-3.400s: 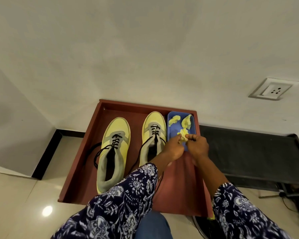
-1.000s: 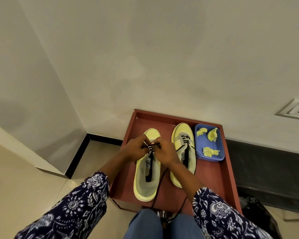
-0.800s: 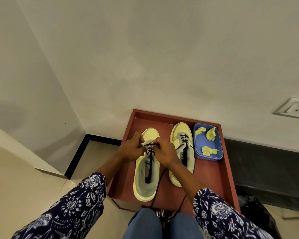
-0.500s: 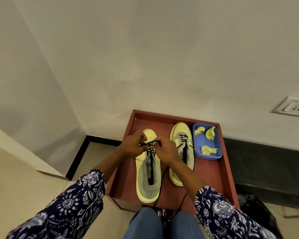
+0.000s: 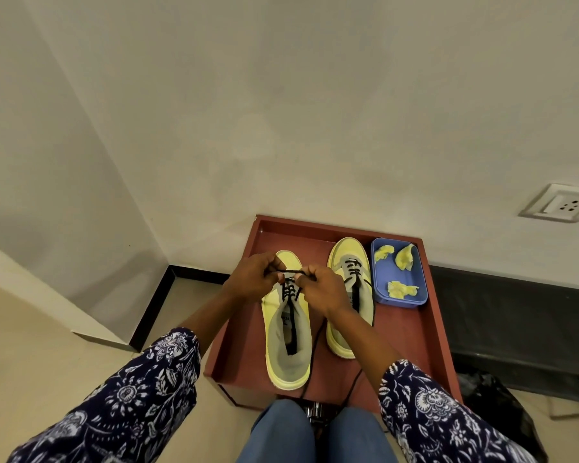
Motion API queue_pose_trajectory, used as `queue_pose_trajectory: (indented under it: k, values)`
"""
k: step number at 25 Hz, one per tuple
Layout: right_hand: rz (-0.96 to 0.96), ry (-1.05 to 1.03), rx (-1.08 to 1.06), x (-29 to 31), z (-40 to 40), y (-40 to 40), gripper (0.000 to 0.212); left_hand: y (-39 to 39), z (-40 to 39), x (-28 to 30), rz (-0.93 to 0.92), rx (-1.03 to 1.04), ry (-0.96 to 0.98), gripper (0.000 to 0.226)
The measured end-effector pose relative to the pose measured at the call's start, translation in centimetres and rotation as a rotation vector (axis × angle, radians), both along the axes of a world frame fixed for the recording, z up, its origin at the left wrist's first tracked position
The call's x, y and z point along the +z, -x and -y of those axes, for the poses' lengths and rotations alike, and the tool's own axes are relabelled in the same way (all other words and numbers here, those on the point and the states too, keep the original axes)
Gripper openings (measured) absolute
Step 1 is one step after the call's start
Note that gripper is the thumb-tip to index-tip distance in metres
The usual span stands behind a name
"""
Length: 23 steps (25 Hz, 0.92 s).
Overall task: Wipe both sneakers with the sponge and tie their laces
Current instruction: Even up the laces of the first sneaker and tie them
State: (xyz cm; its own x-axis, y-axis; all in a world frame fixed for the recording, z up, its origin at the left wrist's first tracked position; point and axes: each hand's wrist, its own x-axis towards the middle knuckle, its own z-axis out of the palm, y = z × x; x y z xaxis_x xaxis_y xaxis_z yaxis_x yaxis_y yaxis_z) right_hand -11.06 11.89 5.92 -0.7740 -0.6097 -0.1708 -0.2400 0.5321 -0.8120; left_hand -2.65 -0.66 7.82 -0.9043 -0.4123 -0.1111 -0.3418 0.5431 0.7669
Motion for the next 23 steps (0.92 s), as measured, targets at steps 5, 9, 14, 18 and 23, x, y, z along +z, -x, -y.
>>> queue_pose_trajectory:
  k: [5, 9, 14, 18, 23]
  values:
    - [-0.003, 0.004, 0.006, 0.1, -0.2, 0.0, 0.022, 0.6, 0.3, 2.4, -0.026, 0.03, 0.044, 0.009]
    - [0.0, 0.006, 0.016, 0.6, -0.1, -0.1, 0.027, 1.0, 0.5, 4.4, -0.038, -0.019, 0.078, 0.007]
    - [0.0, 0.04, 0.023, 1.7, -0.1, 0.0, 0.031, 0.9, 0.3, 6.2, -0.054, -0.045, 0.123, 0.01]
    - [0.007, 0.081, 0.027, 3.7, -0.2, -0.2, 0.035, 0.5, 0.1, 7.7, -0.038, -0.079, 0.148, 0.01]
    - [0.031, 0.116, 0.106, 7.1, -0.1, -0.7, 0.034, 0.3, -0.3, 10.4, 0.067, -0.174, 0.261, 0.012]
